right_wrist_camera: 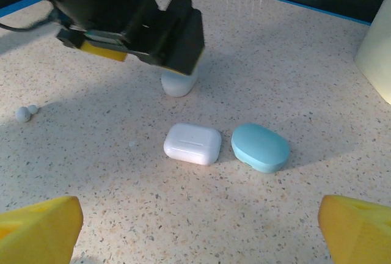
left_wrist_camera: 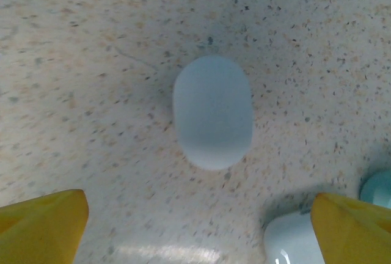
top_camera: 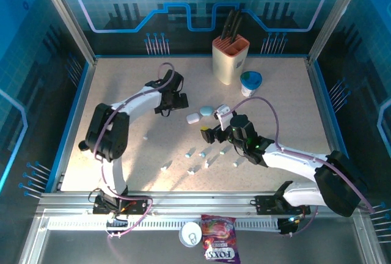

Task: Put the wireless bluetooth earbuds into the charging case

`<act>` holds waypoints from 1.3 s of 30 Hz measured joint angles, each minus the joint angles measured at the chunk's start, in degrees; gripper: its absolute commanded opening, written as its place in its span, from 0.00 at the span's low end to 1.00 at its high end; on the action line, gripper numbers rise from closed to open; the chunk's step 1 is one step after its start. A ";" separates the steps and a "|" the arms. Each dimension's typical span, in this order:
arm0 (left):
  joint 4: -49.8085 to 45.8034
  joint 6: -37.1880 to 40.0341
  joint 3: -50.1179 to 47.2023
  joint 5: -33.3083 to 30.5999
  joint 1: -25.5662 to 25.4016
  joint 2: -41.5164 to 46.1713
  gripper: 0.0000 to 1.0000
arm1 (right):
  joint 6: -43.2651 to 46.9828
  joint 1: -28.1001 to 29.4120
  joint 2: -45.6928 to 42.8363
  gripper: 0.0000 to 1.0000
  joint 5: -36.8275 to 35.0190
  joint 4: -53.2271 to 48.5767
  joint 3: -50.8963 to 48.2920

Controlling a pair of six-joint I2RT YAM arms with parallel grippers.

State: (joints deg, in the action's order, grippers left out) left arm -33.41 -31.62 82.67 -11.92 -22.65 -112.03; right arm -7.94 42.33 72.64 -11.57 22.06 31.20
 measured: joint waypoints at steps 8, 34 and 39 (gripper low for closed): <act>-3.89 0.48 7.98 1.29 -0.02 -9.60 0.76 | 0.68 0.00 -0.74 1.00 -1.60 -2.71 0.00; -5.11 6.36 8.31 1.07 -0.04 -11.02 0.42 | 3.48 -0.74 2.78 1.00 0.44 -1.75 -1.77; -4.90 9.25 -3.37 2.47 -0.20 -0.52 0.43 | 2.75 -3.15 2.01 1.00 3.43 -0.74 -4.04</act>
State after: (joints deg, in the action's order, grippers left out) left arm -38.30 -22.37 79.31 -9.45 -22.85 -112.55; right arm -5.19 39.18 74.65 -8.14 21.32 27.16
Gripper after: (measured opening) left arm 0.429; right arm 0.996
